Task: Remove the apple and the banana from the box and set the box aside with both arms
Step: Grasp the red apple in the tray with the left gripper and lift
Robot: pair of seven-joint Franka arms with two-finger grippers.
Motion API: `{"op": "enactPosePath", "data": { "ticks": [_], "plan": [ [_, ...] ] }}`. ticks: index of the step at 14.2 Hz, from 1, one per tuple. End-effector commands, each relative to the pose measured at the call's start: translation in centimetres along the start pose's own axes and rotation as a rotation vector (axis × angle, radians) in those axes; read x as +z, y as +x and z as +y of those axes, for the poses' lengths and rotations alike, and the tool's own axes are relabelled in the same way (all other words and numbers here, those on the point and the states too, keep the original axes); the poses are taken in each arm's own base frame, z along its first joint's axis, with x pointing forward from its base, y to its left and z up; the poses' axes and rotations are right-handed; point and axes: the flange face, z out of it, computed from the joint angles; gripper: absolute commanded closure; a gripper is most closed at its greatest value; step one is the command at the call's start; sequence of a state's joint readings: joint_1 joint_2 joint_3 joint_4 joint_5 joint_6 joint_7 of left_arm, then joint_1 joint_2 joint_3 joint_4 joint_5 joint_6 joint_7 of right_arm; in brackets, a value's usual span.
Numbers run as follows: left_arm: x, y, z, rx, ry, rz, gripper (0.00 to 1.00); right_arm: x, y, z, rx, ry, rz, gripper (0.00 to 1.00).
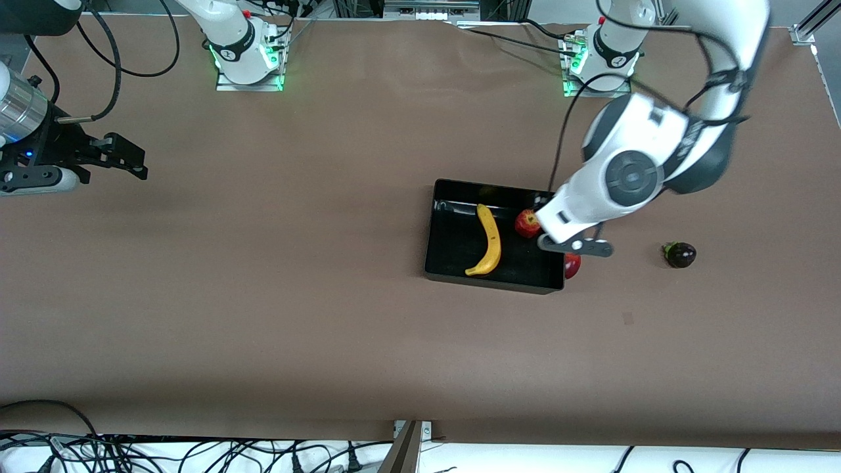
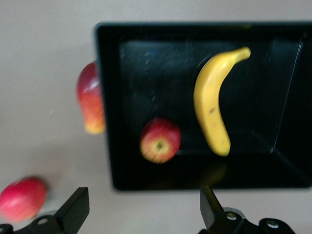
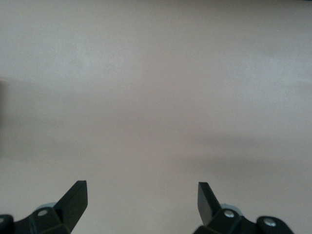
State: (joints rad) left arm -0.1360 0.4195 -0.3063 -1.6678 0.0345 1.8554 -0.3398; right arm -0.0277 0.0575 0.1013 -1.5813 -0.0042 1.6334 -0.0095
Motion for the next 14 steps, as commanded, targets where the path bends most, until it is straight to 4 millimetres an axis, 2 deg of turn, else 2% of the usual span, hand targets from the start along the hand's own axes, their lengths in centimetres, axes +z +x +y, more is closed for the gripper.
{"op": "enactPosePath", "data": {
  "ticks": [1, 4, 6, 9, 11, 13, 14],
  "plan": [
    [5.3, -0.9, 1.5, 0.010, 0.017, 0.053, 0.00, -0.4, -0.1, -0.1, 0.000, 0.000, 0.009, 0.00],
    [11.0, -1.8, 1.6, 0.066, 0.069, 0.088, 0.00, -0.4, -0.1, -0.1, 0.000, -0.002, 0.008, 0.00],
    [13.4, -1.8, 1.9, 0.058, 0.074, 0.066, 0.00, -0.4, -0.1, -0.1, 0.000, -0.002, 0.008, 0.00],
    [16.0, -2.2, 2.3, 0.095, 0.088, 0.090, 0.00, -0.4, -0.1, -0.1, 0.000, -0.002, 0.008, 0.00],
    [17.0, -2.4, 2.3, 0.086, 0.086, 0.084, 0.00, -0.4, -0.1, -0.1, 0.000, -0.002, 0.008, 0.00],
    [17.6, -2.9, 3.8, 0.101, 0.096, 0.081, 0.03, -0.4, -0.1, -0.1, 0.000, 0.000, 0.009, 0.00],
    [17.5, -3.1, 4.1, 0.121, 0.117, 0.087, 0.44, -0.4, -0.1, -0.1, 0.000, 0.000, 0.009, 0.00]
  ]
}}
